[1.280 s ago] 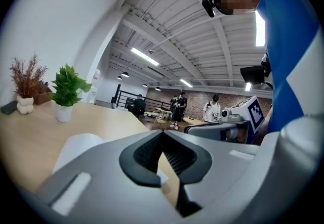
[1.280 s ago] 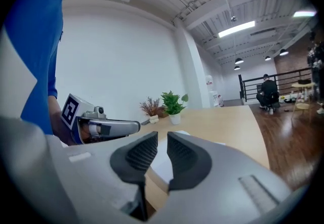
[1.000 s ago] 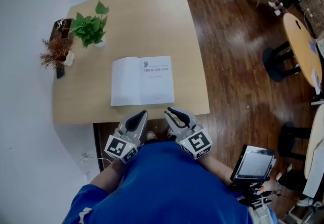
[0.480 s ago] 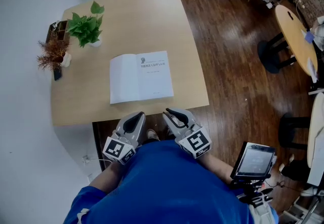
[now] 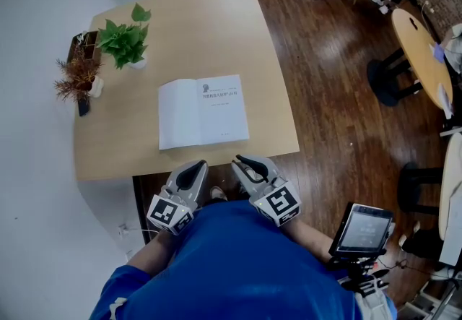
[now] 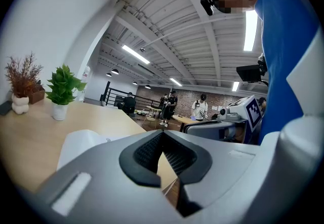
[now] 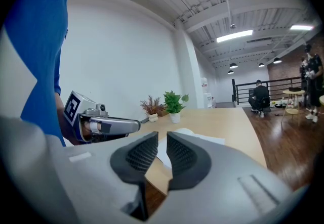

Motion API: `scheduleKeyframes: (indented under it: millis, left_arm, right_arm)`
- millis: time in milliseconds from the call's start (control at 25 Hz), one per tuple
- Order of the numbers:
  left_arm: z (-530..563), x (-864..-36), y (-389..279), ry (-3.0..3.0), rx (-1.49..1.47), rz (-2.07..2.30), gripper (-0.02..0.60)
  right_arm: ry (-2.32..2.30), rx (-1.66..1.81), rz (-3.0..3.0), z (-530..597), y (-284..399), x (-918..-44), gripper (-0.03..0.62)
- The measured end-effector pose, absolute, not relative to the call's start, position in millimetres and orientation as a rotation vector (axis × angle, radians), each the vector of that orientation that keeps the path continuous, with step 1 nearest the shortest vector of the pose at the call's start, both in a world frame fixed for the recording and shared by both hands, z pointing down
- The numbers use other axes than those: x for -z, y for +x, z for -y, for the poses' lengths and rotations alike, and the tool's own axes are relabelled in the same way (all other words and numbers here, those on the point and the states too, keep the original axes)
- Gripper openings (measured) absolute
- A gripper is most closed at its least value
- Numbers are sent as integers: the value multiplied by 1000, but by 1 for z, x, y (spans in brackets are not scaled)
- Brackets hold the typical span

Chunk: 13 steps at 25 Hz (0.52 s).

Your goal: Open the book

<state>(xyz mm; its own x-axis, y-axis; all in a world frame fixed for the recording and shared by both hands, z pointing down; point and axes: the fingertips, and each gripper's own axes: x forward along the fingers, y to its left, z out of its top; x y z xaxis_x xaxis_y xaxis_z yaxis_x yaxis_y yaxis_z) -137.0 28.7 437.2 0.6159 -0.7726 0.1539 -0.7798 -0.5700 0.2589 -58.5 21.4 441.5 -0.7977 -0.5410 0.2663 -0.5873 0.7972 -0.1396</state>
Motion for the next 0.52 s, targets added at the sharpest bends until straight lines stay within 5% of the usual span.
scheduleKeyframes:
  millis: [520]
  left_arm:
    - [-28,-443,-130,2537,-34,1241,6]
  right_arm:
    - [905,-341,2765,-20,-51,-447,53]
